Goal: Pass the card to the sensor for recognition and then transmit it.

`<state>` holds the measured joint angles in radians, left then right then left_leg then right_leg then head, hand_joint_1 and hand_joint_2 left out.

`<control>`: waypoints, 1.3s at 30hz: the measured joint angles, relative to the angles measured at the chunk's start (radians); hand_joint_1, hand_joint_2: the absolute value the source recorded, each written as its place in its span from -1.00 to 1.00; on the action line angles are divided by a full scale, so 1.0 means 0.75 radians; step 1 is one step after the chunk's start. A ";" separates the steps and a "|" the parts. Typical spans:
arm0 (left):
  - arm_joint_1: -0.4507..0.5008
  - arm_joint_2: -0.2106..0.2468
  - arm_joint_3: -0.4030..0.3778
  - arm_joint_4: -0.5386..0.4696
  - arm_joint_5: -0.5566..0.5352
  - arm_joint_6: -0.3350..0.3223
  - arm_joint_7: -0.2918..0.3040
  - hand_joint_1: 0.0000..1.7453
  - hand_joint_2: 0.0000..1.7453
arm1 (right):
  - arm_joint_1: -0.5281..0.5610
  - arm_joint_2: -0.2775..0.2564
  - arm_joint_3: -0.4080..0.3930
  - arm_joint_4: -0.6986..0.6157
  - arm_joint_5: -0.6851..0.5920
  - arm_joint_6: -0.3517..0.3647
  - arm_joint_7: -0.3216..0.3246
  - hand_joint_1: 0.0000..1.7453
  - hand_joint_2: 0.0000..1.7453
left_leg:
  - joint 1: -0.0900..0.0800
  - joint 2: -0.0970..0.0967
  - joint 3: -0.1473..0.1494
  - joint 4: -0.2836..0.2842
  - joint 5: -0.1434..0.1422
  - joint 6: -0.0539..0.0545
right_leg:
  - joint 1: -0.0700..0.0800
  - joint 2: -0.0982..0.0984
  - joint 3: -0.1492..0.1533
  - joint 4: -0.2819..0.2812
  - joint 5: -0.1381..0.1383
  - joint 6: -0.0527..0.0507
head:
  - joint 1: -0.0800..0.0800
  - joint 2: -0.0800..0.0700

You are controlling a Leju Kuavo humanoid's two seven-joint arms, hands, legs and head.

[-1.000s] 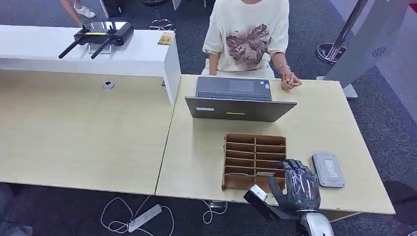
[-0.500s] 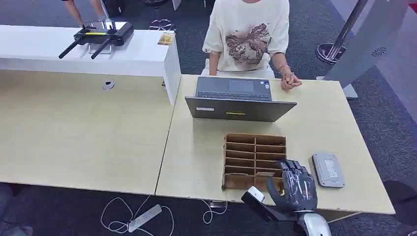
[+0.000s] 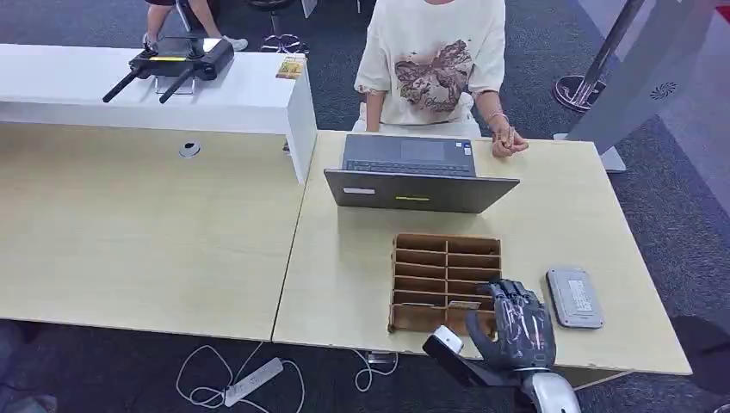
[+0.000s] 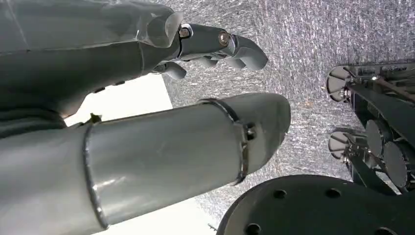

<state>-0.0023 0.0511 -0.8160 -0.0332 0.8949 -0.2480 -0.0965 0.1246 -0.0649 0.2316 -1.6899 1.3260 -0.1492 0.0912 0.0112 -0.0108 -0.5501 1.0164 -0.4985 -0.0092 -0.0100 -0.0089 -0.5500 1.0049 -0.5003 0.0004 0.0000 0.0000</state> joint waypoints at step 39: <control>-0.004 0.014 -0.056 -0.008 0.014 0.009 0.024 -1.00 -1.00 | -0.129 0.008 0.026 0.112 -0.036 0.023 -0.054 0.10 1.00 | 0.000 0.000 0.000 0.000 0.000 0.000 | 0.000 0.000 0.000 0.000 0.000 0.000 | 0.000 0.000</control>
<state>-0.0053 0.0618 -0.8579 -0.0389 0.9052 -0.2411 -0.0782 0.0275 -0.0587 0.2514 -1.6056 1.2989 -0.1316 0.0507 0.0112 -0.0108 -0.5500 1.0164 -0.4984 -0.0092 -0.0099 -0.0089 -0.5499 1.0050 -0.5002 0.0003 0.0000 0.0000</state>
